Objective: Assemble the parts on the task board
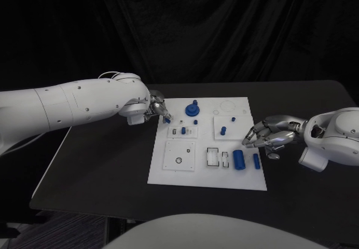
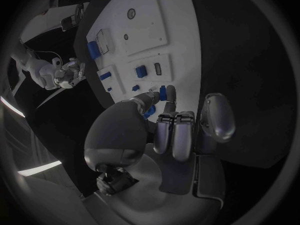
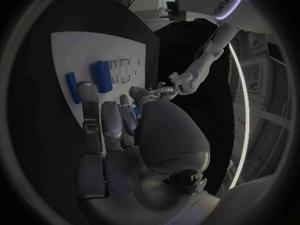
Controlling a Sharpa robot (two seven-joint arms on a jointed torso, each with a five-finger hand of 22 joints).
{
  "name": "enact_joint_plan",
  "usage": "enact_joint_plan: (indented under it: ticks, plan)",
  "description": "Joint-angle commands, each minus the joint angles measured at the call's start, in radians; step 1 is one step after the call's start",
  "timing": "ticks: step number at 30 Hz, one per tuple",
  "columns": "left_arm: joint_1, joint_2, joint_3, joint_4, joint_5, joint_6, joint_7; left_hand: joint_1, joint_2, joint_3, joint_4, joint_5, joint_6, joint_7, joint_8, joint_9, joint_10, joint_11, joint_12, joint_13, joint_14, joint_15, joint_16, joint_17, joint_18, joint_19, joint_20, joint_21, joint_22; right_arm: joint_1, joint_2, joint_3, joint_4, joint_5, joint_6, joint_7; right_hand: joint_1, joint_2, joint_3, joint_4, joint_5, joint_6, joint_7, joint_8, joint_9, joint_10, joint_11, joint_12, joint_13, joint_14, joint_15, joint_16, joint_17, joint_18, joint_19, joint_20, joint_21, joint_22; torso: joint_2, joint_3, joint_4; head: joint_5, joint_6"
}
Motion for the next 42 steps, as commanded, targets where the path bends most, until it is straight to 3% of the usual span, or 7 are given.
enact_joint_plan:
  ticks: [1, 12, 17, 24, 30, 37, 42]
  plan:
    - [0.003, -0.016, 0.000, 0.043, 0.060, -0.047, -0.044, -0.011, 0.002, 0.067, -0.059, -0.010, -0.001, -0.005, 0.006, 0.001, 0.102, -0.001, 0.004, 0.263, 0.104, 0.001, -0.001, 0.263, 0.013, -0.001, -0.006, -0.003, 0.155, -0.002, 0.000, 0.000, 0.002, 0.004, 0.004, -0.019, 0.008, 0.002, 0.006, 0.001, 0.006, 0.010, 0.000, -0.006, -0.001, -0.007, 0.003, -0.003, -0.001, -0.007, -0.002, -0.005, -0.001, 0.013, -0.003, 0.000, -0.003, -0.001, -0.001, 0.0008, -0.0025, 0.002, 0.000]
    - [-0.001, -0.042, 0.000, 0.109, -0.003, -0.087, -0.049, -0.036, 0.008, 0.044, -0.031, -0.043, 0.005, -0.009, 0.009, 0.005, 0.102, -0.003, 0.004, 0.263, 0.104, -0.001, -0.001, 0.263, 0.013, 0.001, -0.008, -0.001, 0.155, -0.002, -0.003, 0.000, 0.004, 0.004, 0.003, -0.020, 0.008, 0.001, 0.006, 0.001, 0.006, 0.011, 0.000, -0.006, -0.001, -0.007, 0.003, -0.003, -0.002, -0.006, -0.002, -0.004, 0.000, 0.013, -0.004, 0.000, -0.004, -0.002, -0.001, 0.0018, -0.0022, -0.002, 0.000]
    - [-0.018, -0.043, 0.000, 0.113, -0.013, -0.115, -0.033, -0.039, 0.014, 0.034, -0.021, -0.068, 0.008, -0.011, 0.009, 0.005, 0.102, -0.005, 0.004, 0.263, 0.104, -0.003, -0.001, 0.263, 0.013, 0.002, -0.009, -0.002, 0.155, -0.002, -0.005, 0.000, 0.005, 0.004, 0.002, -0.021, 0.008, 0.000, 0.006, 0.001, 0.007, 0.011, 0.000, -0.006, -0.001, -0.007, 0.003, -0.003, -0.002, -0.007, -0.002, -0.004, -0.001, 0.013, -0.004, 0.000, -0.005, -0.002, 0.000, -0.0005, -0.0028, 0.002, 0.000]
    - [-0.031, -0.034, 0.000, 0.113, -0.056, -0.151, -0.004, -0.046, 0.014, 0.021, -0.009, -0.074, 0.007, -0.011, 0.007, 0.005, 0.102, -0.005, 0.004, 0.263, 0.104, -0.004, -0.001, 0.263, 0.013, 0.004, -0.010, -0.001, 0.155, -0.002, -0.003, 0.000, 0.006, 0.004, 0.005, -0.021, 0.008, 0.000, 0.006, 0.001, 0.007, 0.011, 0.000, -0.006, -0.001, -0.006, 0.003, -0.003, 0.000, -0.006, -0.002, -0.003, 0.001, 0.013, -0.002, 0.000, -0.002, 0.000, 0.002, -0.0031, -0.0043, 0.006, 0.000]
    - [-0.043, -0.027, 0.000, 0.111, -0.077, -0.166, -0.003, -0.050, 0.017, 0.015, -0.001, -0.079, 0.009, -0.012, 0.007, 0.005, 0.102, -0.006, 0.004, 0.263, 0.104, -0.004, -0.001, 0.263, 0.013, 0.004, -0.011, -0.001, 0.155, -0.002, -0.004, 0.000, 0.006, 0.004, 0.003, -0.019, 0.008, -0.001, 0.006, 0.001, 0.007, 0.011, 0.001, -0.006, -0.001, -0.007, 0.003, -0.003, -0.001, -0.006, -0.002, -0.004, 0.000, 0.013, -0.003, 0.000, -0.002, 0.000, 0.001, -0.0004, -0.0022, 0.003, 0.000]
    - [-0.063, -0.025, 0.000, 0.108, -0.086, -0.174, 0.004, -0.053, 0.020, 0.005, 0.008, -0.090, 0.011, -0.013, 0.007, 0.005, 0.102, -0.007, 0.004, 0.263, 0.104, -0.005, -0.001, 0.263, 0.012, 0.006, -0.011, 0.001, 0.156, -0.002, -0.005, 0.000, 0.006, 0.004, 0.001, -0.019, 0.008, -0.001, 0.006, 0.001, 0.007, 0.011, 0.001, -0.006, -0.001, -0.007, 0.003, -0.003, -0.001, -0.006, -0.002, -0.004, 0.000, 0.013, -0.003, 0.000, -0.002, 0.000, 0.002, -0.0014, -0.0024, 0.001, 0.000]
    - [-0.071, -0.019, 0.000, 0.104, -0.088, -0.171, 0.004, -0.053, 0.021, 0.003, 0.010, -0.094, 0.012, -0.013, 0.007, 0.005, 0.102, -0.007, 0.004, 0.263, 0.104, -0.005, -0.001, 0.263, 0.012, 0.006, -0.011, 0.001, 0.156, -0.002, -0.004, 0.000, 0.006, 0.004, 0.002, -0.020, 0.008, -0.001, 0.006, 0.001, 0.007, 0.011, 0.001, -0.006, -0.001, -0.007, 0.003, -0.003, -0.001, -0.006, -0.002, -0.004, 0.000, 0.013, -0.003, 0.000, -0.002, 0.000, -0.001, 0.0002, -0.0039, 0.004, 0.000]
